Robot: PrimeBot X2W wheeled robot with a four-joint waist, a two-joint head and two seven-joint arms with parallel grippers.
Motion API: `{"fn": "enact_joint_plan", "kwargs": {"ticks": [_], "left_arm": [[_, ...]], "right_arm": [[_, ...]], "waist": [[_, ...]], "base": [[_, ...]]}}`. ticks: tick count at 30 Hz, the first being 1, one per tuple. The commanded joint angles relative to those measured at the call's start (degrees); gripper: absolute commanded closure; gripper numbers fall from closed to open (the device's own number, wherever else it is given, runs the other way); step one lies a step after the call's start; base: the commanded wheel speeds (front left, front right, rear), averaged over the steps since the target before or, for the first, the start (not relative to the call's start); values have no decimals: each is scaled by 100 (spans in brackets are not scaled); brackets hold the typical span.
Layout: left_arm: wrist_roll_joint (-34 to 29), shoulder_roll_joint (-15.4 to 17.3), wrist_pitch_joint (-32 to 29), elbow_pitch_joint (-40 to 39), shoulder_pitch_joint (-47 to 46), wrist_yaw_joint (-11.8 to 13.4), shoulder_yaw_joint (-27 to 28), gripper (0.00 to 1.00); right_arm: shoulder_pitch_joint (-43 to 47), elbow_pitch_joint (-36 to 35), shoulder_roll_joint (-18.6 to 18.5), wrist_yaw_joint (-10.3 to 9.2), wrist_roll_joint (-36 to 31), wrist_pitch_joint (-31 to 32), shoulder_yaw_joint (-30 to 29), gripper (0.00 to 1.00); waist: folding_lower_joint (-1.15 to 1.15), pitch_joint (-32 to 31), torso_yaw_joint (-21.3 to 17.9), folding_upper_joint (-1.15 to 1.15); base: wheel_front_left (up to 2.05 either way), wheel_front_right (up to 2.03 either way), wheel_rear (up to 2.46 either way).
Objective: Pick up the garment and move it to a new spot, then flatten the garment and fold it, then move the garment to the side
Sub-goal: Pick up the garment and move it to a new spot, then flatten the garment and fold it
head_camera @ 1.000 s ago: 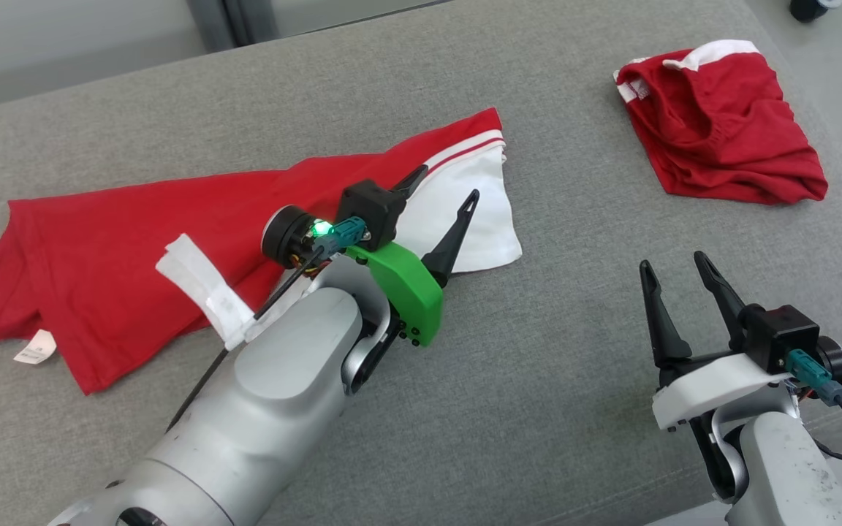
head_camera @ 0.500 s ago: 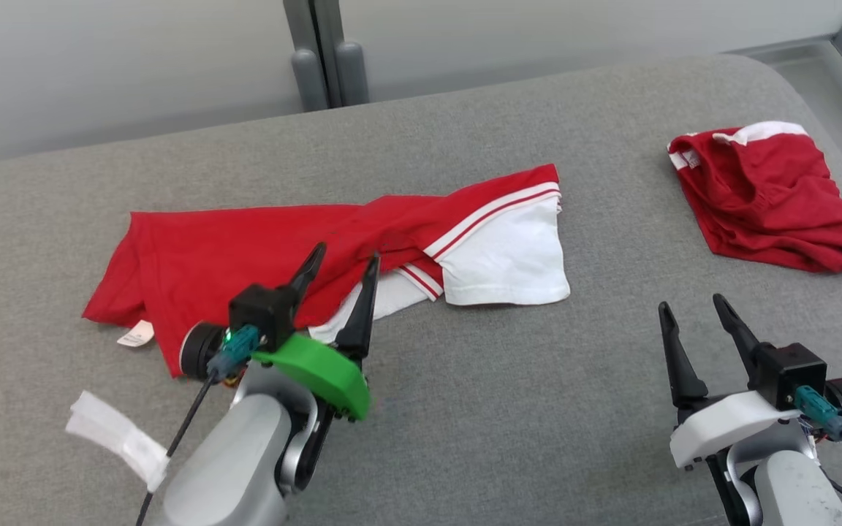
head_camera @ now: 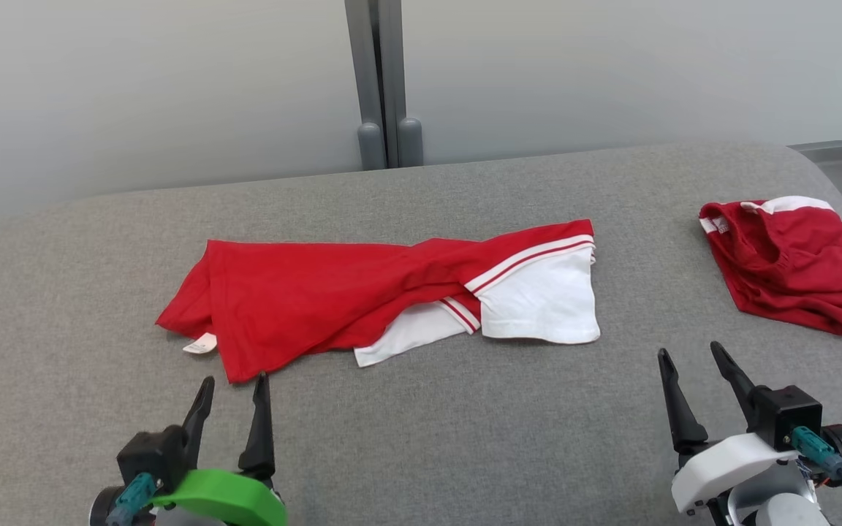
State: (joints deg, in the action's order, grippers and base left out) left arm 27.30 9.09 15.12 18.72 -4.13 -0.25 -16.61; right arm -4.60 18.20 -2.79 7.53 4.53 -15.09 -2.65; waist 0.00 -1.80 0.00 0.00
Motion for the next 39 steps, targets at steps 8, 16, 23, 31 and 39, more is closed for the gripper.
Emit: {"fn": "enact_joint_plan", "kwargs": {"ticks": [8,16,23,31,39], "left_arm": [[-355,-284,1,-290,749,-113,635,0],[-554,-487,2,-218,830,-282,872,0],[-662,-560,2,-104,723,-388,967,0],[-744,-600,2,-37,641,-445,1045,0],[-825,-614,1,-90,541,-473,1099,0]], "right_arm": [[202,77,-22,-9,145,-11,73,0],[103,183,-21,-9,209,-11,99,0],[40,218,-21,-9,231,-11,120,0],[11,221,-22,-9,187,-11,112,0],[-259,551,-22,-9,-82,-10,80,0]], "waist": [[0,-127,-4,0],[0,-97,-37,0],[0,-61,-34,0],[0,-35,1,0],[0,72,54,0]], "base": [[0,0,0],[0,0,0],[0,0,0],[0,0,0],[0,0,0]]}}
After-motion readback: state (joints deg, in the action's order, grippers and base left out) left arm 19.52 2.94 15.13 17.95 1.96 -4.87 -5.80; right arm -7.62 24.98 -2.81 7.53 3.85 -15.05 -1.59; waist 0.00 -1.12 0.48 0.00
